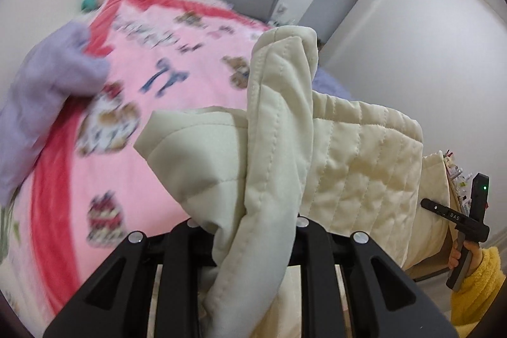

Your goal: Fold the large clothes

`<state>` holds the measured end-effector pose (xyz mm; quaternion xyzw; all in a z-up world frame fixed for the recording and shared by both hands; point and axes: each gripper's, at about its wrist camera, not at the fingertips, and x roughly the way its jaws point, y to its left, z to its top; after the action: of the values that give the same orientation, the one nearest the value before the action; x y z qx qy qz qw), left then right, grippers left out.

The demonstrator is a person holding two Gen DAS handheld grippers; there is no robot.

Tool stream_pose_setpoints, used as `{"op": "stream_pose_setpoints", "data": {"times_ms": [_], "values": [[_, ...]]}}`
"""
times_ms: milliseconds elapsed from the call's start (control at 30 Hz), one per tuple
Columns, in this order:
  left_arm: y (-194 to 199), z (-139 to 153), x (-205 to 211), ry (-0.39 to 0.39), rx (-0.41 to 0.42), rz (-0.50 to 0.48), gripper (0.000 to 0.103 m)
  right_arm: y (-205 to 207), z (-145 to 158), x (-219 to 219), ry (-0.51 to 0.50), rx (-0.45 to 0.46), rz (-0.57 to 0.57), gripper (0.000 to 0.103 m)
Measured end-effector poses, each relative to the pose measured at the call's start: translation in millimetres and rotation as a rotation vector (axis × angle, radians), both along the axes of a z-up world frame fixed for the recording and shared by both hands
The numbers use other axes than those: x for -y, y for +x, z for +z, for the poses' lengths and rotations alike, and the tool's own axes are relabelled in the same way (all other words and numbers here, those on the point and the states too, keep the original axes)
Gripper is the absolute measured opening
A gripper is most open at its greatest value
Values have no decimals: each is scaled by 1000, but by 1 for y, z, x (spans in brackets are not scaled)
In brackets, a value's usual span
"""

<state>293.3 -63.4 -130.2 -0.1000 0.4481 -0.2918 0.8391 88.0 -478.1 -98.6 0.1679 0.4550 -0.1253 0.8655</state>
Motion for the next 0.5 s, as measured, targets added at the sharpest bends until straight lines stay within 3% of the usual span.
{"op": "stream_pose_setpoints", "data": {"times_ms": [300,500], "values": [[74,58,157,-45,130,50,20,67,44,161,-72,133,87,14],[157,80,261,-42,174,11,21,129,62,263,-77,193,59,14]]}}
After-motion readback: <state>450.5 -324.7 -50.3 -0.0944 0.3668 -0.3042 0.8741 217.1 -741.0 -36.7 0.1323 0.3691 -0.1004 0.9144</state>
